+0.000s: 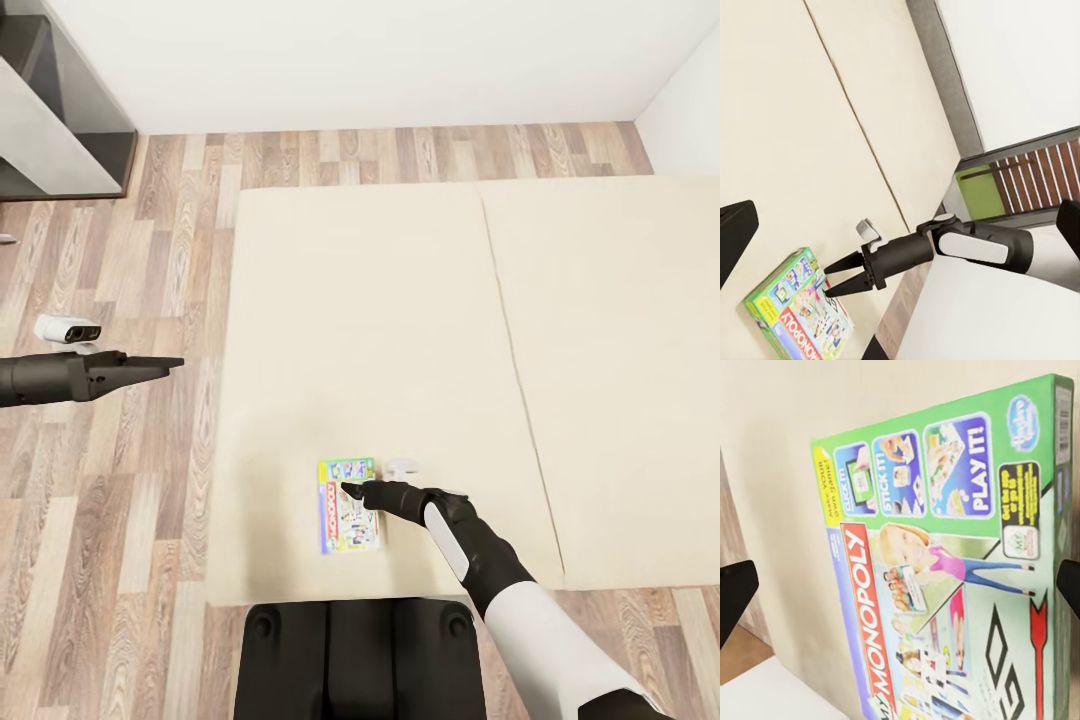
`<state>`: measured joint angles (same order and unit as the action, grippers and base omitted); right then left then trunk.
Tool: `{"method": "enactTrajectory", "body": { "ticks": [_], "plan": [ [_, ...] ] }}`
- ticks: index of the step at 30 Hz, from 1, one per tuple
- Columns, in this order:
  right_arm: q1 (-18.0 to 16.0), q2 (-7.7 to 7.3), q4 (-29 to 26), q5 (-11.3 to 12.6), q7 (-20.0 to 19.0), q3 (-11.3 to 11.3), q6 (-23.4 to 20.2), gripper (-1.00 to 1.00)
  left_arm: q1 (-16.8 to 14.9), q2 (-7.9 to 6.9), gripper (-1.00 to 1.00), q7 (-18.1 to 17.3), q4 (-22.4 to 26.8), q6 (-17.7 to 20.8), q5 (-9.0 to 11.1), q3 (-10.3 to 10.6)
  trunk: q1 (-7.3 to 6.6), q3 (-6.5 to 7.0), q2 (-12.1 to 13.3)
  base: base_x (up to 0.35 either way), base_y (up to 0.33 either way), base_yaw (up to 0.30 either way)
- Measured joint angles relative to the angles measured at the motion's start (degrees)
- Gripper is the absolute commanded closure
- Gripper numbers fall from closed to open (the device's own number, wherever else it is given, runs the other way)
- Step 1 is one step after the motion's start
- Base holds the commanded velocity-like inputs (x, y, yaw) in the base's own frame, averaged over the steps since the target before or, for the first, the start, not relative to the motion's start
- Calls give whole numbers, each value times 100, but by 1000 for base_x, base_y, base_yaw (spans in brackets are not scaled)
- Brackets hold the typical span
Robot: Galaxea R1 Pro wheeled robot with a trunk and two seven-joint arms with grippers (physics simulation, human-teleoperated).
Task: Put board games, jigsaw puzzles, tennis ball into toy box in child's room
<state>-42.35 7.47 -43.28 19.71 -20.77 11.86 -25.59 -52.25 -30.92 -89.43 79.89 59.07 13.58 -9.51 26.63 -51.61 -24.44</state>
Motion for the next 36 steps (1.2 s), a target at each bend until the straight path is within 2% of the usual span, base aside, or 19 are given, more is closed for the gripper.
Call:
{"method": "enactTrajectory", "body": {
  "ticks": [23, 28, 36],
  "plan": [
    [0, 9, 0, -1, 0, 0, 0, -100, -2, 1, -100, 0, 0, 0, 3, 0, 0, 0, 0, 0, 60, 0],
    [-5, 0, 2, -119, 20, -18, 31, -100, 1, -2, -100, 1, 2, 1, 2, -2, -1, 0, -1, 0, 50, 0],
    [-5, -17, 0, -103, 15, -15, 30, -100, 2, -2, -100, 1, 2, 1, 3, -1, -1, 0, -1, 0, 17, 0]
  ]
}}
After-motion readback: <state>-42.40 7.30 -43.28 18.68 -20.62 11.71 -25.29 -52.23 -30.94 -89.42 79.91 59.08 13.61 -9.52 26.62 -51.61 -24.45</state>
